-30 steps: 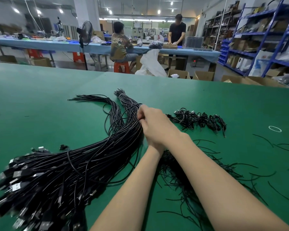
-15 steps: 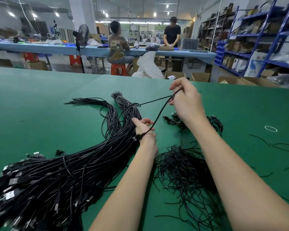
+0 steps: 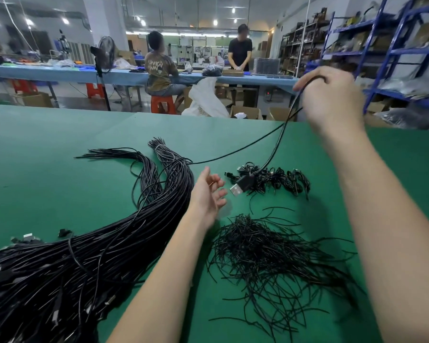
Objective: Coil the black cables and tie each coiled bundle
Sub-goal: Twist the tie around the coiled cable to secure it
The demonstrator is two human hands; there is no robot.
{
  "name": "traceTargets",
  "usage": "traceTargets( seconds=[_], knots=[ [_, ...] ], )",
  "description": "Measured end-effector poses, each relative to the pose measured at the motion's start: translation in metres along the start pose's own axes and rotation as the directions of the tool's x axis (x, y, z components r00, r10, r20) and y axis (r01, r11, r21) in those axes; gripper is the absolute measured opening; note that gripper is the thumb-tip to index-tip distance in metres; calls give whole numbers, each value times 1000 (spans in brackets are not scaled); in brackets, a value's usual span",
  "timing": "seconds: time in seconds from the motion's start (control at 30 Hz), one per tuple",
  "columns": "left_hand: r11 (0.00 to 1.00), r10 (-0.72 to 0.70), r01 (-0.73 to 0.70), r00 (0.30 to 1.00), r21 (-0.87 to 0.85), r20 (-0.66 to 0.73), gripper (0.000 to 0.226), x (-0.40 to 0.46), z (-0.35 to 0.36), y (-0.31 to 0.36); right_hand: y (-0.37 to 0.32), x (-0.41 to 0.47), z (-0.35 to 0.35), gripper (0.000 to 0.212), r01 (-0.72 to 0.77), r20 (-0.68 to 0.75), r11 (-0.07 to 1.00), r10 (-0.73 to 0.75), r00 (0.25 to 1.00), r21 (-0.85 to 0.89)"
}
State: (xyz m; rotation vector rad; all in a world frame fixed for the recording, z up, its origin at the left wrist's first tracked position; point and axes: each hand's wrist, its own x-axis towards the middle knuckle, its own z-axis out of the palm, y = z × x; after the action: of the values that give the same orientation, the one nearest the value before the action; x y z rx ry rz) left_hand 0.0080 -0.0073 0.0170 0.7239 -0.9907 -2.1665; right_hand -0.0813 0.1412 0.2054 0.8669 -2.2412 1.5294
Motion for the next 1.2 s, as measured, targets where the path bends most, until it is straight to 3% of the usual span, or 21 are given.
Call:
traceTargets(
  seconds=[0.1,0.2,0.33,0.43,0.57,0.67,0.73,0.83,0.9,0.97,1.07,1.2],
  knots=[
    [989,-92,69,978,128,189,45,-3,6,-4,20,-5,-2,27,8,-31,958,-17,999,-288],
    [949,-205,124,941,290,270,56,-5,7,-10,39,-6,-10,26,-92,-33,947,86,996,-308],
    [920,-326,174,836,350,441,49,-7,6,-10,53,-2,-25,24,-208,-62,908,200,978,-363],
    [909,-354,138,753,393,555,46,-12,11,-6,56,9,-48,31,-277,-128,911,249,960,-305],
    [914,-362,142,709,381,605,46,-18,17,-3,50,21,-75,23,-283,-140,924,254,957,-257],
    [913,-375,149,673,380,638,48,-24,22,-1,41,22,-79,32,-200,-127,979,192,973,-49],
    [915,-377,137,631,380,678,54,-29,26,-1,34,16,-72,27,-175,-56,978,182,982,111],
    [923,-371,144,577,356,728,72,-32,34,-4,37,-4,-50,29,-55,157,996,43,987,72],
    [943,-326,151,592,296,737,80,-34,40,-6,47,-23,-32,25,84,334,996,-87,938,24],
    [966,-252,124,662,228,706,77,-34,43,-6,64,-44,-17,20,155,477,988,-128,869,-17],
    [973,-133,-14,784,232,606,58,-28,42,-5,93,-71,-12,19,90,599,995,-90,796,31],
    [987,-63,-25,846,158,529,50,-21,37,-7,122,-95,-13,14,-36,730,997,-25,683,69]
  ],
)
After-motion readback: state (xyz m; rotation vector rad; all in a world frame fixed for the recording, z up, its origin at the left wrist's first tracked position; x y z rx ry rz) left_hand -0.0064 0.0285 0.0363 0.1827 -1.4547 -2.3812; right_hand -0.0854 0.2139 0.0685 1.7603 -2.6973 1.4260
